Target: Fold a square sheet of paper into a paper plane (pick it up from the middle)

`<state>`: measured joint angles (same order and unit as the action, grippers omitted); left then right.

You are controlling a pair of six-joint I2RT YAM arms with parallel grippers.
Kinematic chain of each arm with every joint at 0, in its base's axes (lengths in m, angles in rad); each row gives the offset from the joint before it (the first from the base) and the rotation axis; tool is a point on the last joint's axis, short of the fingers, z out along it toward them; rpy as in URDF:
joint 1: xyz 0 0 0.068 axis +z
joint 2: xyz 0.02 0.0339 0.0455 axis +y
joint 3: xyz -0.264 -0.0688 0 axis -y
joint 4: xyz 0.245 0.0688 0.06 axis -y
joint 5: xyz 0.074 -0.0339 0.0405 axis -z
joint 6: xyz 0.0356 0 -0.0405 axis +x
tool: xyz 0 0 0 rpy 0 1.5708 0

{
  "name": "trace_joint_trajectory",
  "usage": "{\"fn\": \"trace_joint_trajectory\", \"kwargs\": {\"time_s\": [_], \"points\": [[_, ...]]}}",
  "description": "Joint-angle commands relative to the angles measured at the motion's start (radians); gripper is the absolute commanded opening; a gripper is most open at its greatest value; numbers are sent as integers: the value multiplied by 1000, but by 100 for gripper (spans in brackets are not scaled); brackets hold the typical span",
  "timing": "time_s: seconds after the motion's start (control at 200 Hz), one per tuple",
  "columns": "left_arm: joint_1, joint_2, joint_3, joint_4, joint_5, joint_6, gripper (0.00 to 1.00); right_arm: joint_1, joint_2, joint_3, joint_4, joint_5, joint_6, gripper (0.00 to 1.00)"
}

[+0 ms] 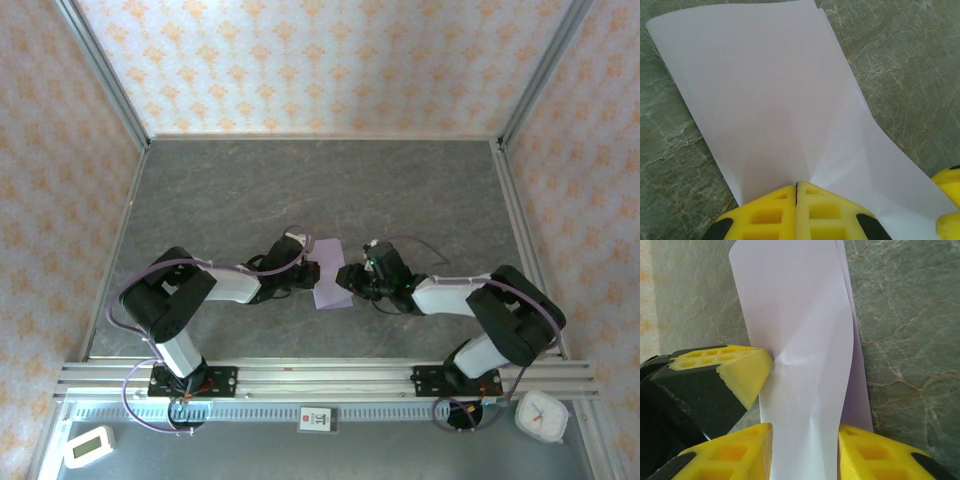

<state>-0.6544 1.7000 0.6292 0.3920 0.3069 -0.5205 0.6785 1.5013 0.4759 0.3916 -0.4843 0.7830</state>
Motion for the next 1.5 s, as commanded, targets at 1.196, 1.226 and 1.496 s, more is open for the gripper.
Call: {"fn": "trace_joint_trajectory", "kwargs": {"time_s": [1.196, 1.226, 1.496], "points": [[-33, -336, -73, -14, 3, 65, 49, -99, 57, 30, 129, -109, 48, 0], [-49, -352, -87, -10, -8, 62, 51, -99, 54, 30, 127, -105, 51, 0], [-235, -392, -130, -8, -223, 119, 64, -97, 59, 28, 126, -100, 69, 0]]}}
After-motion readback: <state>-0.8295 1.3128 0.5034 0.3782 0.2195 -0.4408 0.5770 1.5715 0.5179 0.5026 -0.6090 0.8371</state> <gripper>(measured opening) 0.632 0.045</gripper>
